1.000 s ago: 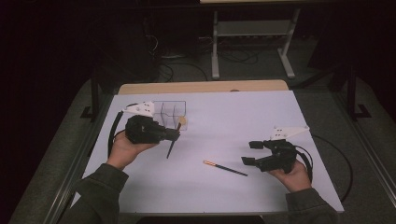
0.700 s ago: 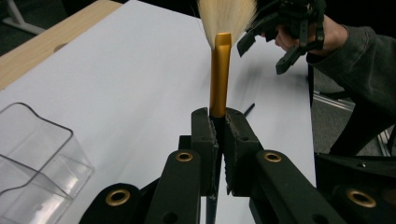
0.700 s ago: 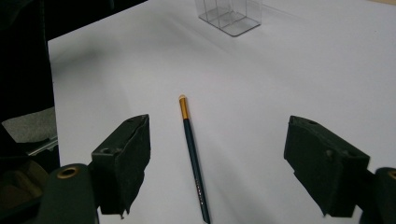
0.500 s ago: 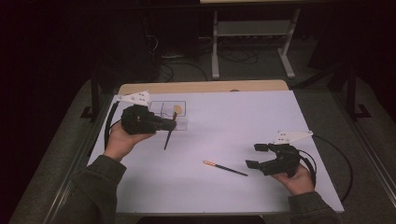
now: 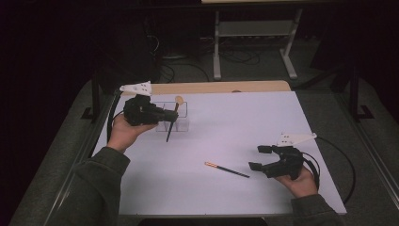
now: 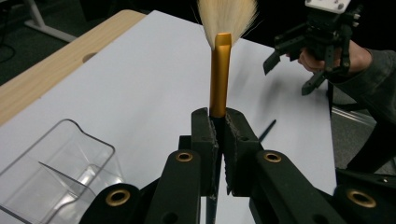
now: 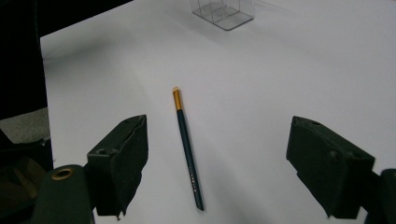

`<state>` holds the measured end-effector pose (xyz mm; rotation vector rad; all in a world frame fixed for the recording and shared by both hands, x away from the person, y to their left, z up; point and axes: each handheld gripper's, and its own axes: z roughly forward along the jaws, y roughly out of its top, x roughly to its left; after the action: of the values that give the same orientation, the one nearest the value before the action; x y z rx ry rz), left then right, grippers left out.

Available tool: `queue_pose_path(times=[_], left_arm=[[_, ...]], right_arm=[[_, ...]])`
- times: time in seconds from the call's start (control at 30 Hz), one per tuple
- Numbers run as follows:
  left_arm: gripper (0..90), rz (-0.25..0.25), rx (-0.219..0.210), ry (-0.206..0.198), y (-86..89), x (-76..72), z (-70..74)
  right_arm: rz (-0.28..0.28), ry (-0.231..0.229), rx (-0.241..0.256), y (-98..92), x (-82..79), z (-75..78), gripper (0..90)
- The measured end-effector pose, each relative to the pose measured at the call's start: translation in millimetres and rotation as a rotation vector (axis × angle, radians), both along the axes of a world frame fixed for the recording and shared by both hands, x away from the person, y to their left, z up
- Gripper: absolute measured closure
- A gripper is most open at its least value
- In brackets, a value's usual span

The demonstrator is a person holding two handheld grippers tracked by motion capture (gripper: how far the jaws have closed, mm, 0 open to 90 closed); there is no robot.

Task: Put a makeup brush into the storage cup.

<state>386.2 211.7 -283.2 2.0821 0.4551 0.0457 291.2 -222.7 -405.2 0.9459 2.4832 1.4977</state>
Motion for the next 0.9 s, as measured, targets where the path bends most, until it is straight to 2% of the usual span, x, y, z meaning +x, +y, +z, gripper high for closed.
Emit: queue_pose_path(times=[0.4,0.53,0.9], left_arm=[[83.8,0.028,0.000,0.005,0.4,15.4,6.0],[83.8,0.038,0.025,0.002,-0.2,20.8,10.7],[83.8,0.045,0.041,0.006,-2.3,32.1,12.8]], right_arm=[[0.007,0.002,-0.002,-0.1,1.4,-1.5,19.4],[0.002,0.005,0.004,-0.9,1.5,-1.9,19.3],[0.011,0.025,-0.012,-1.4,4.1,-5.7,19.2]])
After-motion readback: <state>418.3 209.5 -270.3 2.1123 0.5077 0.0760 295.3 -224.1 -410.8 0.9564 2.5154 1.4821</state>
